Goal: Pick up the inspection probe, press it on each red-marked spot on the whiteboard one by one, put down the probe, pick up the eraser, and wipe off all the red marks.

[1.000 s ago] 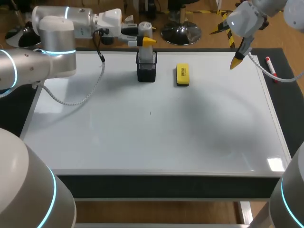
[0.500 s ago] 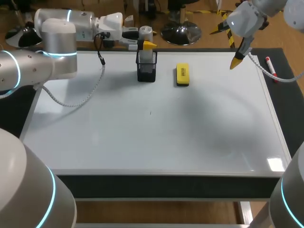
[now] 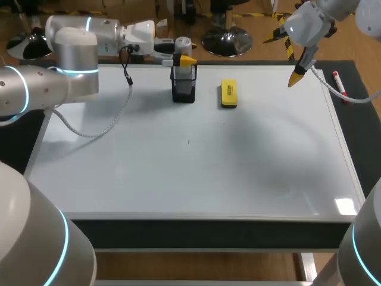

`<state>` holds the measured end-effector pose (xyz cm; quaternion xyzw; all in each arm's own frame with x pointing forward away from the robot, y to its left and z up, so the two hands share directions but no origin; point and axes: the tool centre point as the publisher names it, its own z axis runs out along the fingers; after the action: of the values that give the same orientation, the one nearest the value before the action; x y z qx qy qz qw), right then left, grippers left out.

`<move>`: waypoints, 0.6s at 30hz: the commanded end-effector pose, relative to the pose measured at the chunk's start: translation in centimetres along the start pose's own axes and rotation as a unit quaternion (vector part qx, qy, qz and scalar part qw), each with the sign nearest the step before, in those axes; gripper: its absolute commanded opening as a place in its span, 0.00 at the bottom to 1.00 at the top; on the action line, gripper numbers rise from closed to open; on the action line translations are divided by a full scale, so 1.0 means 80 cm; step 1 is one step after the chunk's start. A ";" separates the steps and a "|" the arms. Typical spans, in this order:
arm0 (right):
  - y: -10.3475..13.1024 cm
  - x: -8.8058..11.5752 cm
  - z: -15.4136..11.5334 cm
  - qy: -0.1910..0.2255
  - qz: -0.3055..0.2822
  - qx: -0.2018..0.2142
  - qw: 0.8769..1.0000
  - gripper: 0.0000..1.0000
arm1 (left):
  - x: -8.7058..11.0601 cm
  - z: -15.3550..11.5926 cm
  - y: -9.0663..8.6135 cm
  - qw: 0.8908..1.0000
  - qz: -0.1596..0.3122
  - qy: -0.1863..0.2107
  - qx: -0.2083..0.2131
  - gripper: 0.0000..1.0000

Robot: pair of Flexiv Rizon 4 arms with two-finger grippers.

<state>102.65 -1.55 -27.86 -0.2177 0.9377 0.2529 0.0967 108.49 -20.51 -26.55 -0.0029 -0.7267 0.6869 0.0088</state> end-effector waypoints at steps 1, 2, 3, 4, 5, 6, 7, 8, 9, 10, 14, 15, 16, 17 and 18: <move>0.000 0.000 -0.001 0.001 -0.001 0.001 1.000 1.00 | -0.003 0.002 0.003 1.000 -0.001 0.002 -0.001 0.00; 0.000 0.000 -0.001 0.001 -0.001 0.001 1.000 1.00 | -0.004 0.002 0.004 1.000 -0.002 0.002 -0.001 0.00; 0.000 0.000 -0.001 0.001 -0.001 0.001 1.000 1.00 | -0.004 0.002 0.005 1.000 -0.002 0.002 -0.001 0.00; 0.000 0.000 -0.001 0.001 -0.001 0.001 1.000 1.00 | -0.004 0.002 0.005 1.000 -0.003 0.002 -0.001 0.00; 0.000 0.000 -0.001 0.001 -0.001 0.001 1.000 1.00 | -0.004 0.002 0.006 1.000 -0.003 0.003 -0.001 0.00; 0.000 0.000 -0.001 0.001 -0.001 0.001 1.000 1.00 | -0.005 0.002 0.007 1.000 -0.004 0.003 -0.001 0.00; 0.000 0.000 -0.001 0.001 -0.001 0.001 1.000 1.00 | -0.006 0.002 0.008 1.000 -0.004 0.003 -0.001 0.00; 0.000 0.000 -0.001 0.001 -0.001 0.001 1.000 1.00 | -0.006 0.002 0.009 1.000 -0.004 0.003 -0.001 0.00; 0.000 0.000 -0.001 0.001 -0.001 0.001 1.000 1.00 | -0.007 0.002 0.009 1.000 -0.004 0.003 0.000 0.00; 0.000 0.000 -0.001 0.001 -0.001 0.001 1.000 1.00 | -0.007 0.002 0.009 1.000 -0.004 0.002 0.000 0.00; 0.000 0.000 -0.001 0.001 -0.001 0.001 1.000 1.00 | -0.007 0.002 0.011 1.000 -0.004 0.001 0.001 0.00; 0.000 0.000 -0.001 0.001 -0.001 0.001 1.000 1.00 | -0.007 0.002 0.011 1.000 -0.005 0.001 0.002 0.00; 0.000 0.000 -0.001 0.001 -0.001 0.001 1.000 1.00 | -0.008 0.002 0.012 1.000 -0.005 0.001 0.002 0.00; 0.000 0.000 -0.001 0.001 -0.001 0.001 1.000 1.00 | -0.008 0.002 0.012 1.000 -0.006 0.001 0.002 0.00; 0.000 0.000 -0.001 0.001 -0.001 0.001 1.000 1.00 | -0.008 0.002 0.012 1.000 -0.006 0.002 0.004 0.00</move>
<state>102.65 -1.55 -27.86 -0.2177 0.9377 0.2529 0.0967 108.86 -20.57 -27.27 0.0018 -0.7253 0.6883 0.0123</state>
